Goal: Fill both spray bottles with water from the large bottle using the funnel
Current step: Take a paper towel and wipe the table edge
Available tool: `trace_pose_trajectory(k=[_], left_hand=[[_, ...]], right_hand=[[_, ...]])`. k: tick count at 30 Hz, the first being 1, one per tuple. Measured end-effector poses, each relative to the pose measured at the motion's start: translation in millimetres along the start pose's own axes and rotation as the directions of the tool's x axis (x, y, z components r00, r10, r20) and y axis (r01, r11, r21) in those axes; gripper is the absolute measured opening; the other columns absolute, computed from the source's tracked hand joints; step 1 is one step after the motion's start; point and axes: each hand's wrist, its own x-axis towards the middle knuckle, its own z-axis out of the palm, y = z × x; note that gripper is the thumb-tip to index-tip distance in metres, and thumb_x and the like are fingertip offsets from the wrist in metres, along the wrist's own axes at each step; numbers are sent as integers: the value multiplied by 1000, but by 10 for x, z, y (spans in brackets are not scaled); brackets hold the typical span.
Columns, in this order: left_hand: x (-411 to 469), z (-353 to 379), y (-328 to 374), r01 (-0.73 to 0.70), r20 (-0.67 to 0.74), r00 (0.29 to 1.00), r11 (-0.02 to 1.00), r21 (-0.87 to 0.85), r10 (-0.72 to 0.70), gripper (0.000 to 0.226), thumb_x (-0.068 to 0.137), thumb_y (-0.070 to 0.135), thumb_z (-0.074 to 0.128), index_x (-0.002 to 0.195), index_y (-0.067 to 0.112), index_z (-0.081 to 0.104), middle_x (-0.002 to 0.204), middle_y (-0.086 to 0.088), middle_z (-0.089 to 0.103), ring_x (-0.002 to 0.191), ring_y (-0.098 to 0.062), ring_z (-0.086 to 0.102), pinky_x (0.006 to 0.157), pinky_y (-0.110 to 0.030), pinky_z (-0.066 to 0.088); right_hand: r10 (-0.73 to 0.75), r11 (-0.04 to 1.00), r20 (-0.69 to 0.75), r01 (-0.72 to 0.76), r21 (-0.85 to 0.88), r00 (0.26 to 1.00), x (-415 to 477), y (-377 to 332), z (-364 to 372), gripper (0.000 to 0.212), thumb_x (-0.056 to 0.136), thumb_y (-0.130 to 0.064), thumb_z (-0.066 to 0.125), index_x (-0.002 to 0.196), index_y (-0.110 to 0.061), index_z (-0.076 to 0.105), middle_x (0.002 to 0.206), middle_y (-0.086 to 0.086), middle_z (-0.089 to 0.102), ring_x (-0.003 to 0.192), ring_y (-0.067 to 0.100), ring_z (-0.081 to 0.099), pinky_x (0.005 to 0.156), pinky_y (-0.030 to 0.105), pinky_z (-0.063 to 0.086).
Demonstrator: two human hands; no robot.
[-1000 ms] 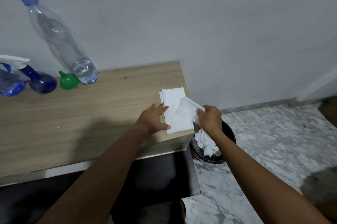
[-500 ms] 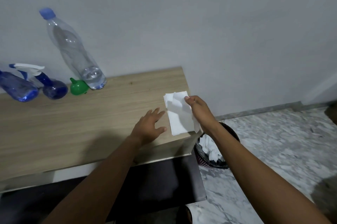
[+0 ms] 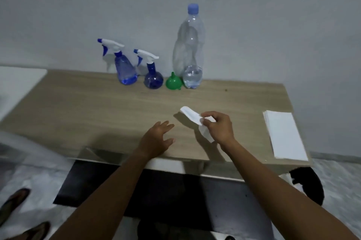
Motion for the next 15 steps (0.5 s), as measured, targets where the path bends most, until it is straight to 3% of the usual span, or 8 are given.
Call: trace_pose_trajectory(k=[3,8,15], left_hand=[[-59,-410,-743,38,-46,998,999,7,-38,61,90,30,73,147,23,52,158,-3,42,151,-27,30,119,-37,28],[-39,-917,-1728,78,-169,984,994,78,-64,61,85,33,79,141,18,58,152,-9,51,145,-37,38,114,-49,39],[-11,-1123,-2208,150,69,986,987,52,-154,98,74,59,80,156,27,36,167,7,22,156,-26,14,124,-41,23]], right_hand=[[-36,997,4,36,-73,999,91,-259,840,14,83,-14,79,95,-20,84,101,-5,80,97,10,69,84,23,47],[-115,972,88,131,-196,989,390,-732,1993,18,83,-11,73,97,-19,83,95,2,80,84,12,69,81,26,52],[-296,841,82,301,-450,952,768,-1111,2840,32,88,-1,59,113,-9,78,111,14,78,101,32,71,91,39,54]])
